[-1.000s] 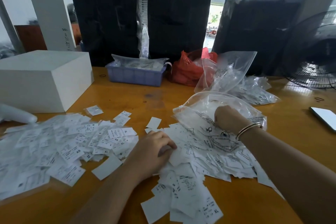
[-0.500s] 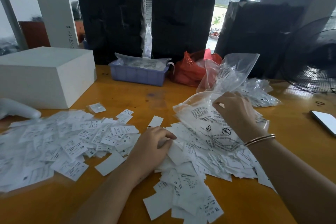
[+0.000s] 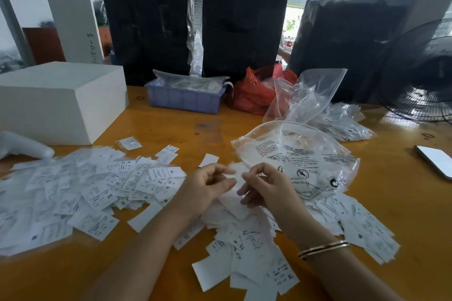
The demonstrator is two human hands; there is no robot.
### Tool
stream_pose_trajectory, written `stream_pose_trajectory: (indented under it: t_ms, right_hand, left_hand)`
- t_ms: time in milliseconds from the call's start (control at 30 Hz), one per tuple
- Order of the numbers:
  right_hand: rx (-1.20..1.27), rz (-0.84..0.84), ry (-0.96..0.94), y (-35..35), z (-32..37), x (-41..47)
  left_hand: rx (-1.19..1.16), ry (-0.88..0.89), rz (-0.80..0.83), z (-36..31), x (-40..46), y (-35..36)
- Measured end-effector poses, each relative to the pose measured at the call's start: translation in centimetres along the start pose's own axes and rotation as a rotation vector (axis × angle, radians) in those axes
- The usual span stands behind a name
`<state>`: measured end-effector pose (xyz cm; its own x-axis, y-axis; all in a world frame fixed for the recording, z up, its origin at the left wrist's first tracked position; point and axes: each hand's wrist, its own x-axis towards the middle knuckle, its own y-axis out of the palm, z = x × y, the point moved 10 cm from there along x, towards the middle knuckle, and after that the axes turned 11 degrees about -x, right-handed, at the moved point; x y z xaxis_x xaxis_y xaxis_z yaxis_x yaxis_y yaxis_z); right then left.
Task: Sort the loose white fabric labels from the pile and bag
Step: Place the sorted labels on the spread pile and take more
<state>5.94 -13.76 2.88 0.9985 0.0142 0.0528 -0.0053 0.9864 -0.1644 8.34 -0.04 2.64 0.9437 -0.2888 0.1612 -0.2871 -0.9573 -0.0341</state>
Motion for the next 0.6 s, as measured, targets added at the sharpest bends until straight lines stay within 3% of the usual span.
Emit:
stream_pose_trajectory:
  t_ms: [67,133,200,267,400,600]
  right_hand:
    - [-0.182,-0.070,-0.028,-0.5,-0.1,0.0]
    - [-0.596,-0.073,-0.127,-0.1,0.6,-0.5]
    - [-1.066,0.091,-0.265,2.3,0.2,-1.0]
    - [-1.327,0.205,-0.364,4.0,-0.4,-1.5]
    - [-1.237,0.159,-0.473,3.7,1.3,-1.9]
    - [-1.141,0.105,-0.476,3.2,2.1,-2.2]
  left_hand:
    - [-0.033,-0.014,-0.097,0.3,0.0,-1.1]
    - [-0.129,-0.043,-0.162,0.7,0.1,-2.1]
    - [-0.228,-0.054,-0.193,0.8,0.1,-2.6]
    - [-0.321,-0.052,-0.212,0.9,0.2,-3.0]
    - [-0.445,-0.052,-0.256,1.4,0.4,-3.5]
    - [-0.459,-0.024,-0.262,1.5,0.8,-3.8]
